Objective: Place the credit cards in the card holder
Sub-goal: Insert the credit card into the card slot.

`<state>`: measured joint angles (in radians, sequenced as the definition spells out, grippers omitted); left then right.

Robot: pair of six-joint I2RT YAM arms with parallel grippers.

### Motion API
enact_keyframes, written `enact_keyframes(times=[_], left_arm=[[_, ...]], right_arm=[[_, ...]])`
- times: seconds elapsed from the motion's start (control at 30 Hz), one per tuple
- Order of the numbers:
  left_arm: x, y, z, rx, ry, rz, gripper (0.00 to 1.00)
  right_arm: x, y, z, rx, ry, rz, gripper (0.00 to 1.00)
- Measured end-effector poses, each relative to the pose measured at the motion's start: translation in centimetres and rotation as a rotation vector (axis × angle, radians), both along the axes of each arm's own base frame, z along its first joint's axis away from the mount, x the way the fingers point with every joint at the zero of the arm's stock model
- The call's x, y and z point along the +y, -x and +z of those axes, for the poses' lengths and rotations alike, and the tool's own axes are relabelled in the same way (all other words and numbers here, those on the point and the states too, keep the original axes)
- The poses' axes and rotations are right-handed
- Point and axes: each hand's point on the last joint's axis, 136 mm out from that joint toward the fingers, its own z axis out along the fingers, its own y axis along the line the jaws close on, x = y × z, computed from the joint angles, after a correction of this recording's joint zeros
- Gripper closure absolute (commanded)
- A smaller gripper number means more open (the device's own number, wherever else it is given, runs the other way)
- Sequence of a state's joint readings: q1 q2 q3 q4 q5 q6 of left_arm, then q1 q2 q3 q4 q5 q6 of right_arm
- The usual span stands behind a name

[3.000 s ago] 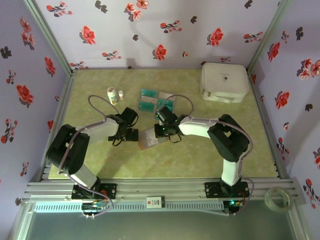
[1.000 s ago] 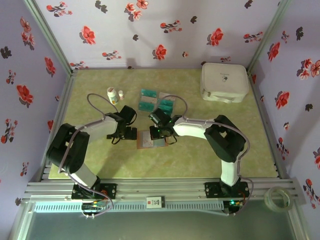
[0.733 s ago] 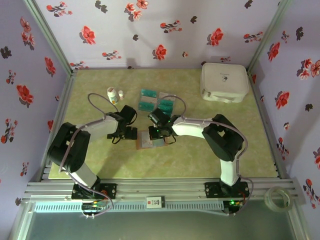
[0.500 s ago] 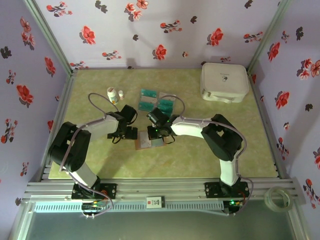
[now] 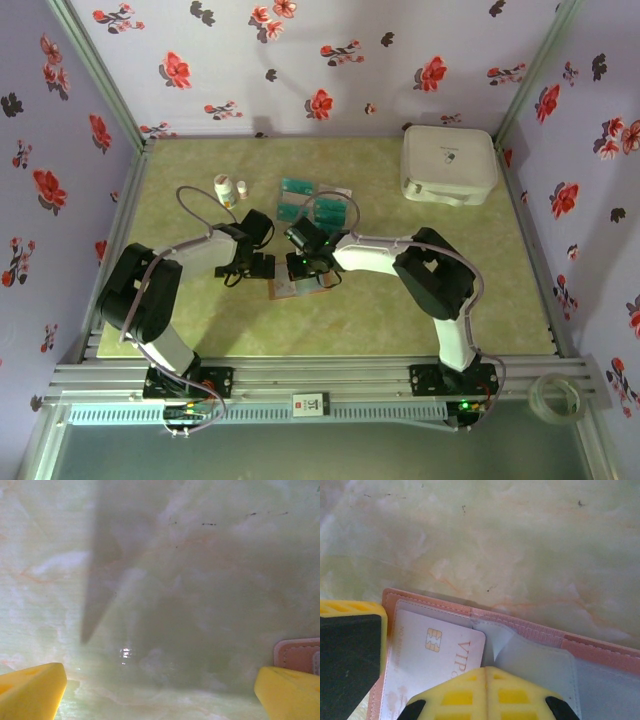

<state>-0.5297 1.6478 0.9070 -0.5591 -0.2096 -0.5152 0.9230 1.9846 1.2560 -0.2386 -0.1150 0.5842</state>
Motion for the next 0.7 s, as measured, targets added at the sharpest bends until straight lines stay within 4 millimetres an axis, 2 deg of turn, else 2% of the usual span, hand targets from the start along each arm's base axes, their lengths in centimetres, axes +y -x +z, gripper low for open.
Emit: enact_keyframes(times=[0.17,0.27,0.43,0.63,0.7], left_arm=[[0.2,0.0,0.2,0.0,-0.001,0.002,0.0],[0.3,0.1,0.3,0.0,-0.001,0.005,0.0],[0.4,-0.1,0.8,-0.015,0.008,0.011,0.0],[0.4,-0.2,1.7,-0.035,0.02,0.014,0.0],[0.5,-0.2,1.9,-0.038,0.022,0.016,0.0]], right_arm=[[0.0,0.0,0.6,-0.012,-0.005,-0.002,0.84],[-0.4,0.3,1.4,-0.024,-0.012,-0.004,0.8],[-1.6,1.1,1.9,-0.037,-0.007,-0.009,0.8],[-3.4,2.2,-0.1,-0.01,0.03,-0.023,0.84],[-3.4,2.2,0.1,-0.015,0.018,-0.029,0.84]])
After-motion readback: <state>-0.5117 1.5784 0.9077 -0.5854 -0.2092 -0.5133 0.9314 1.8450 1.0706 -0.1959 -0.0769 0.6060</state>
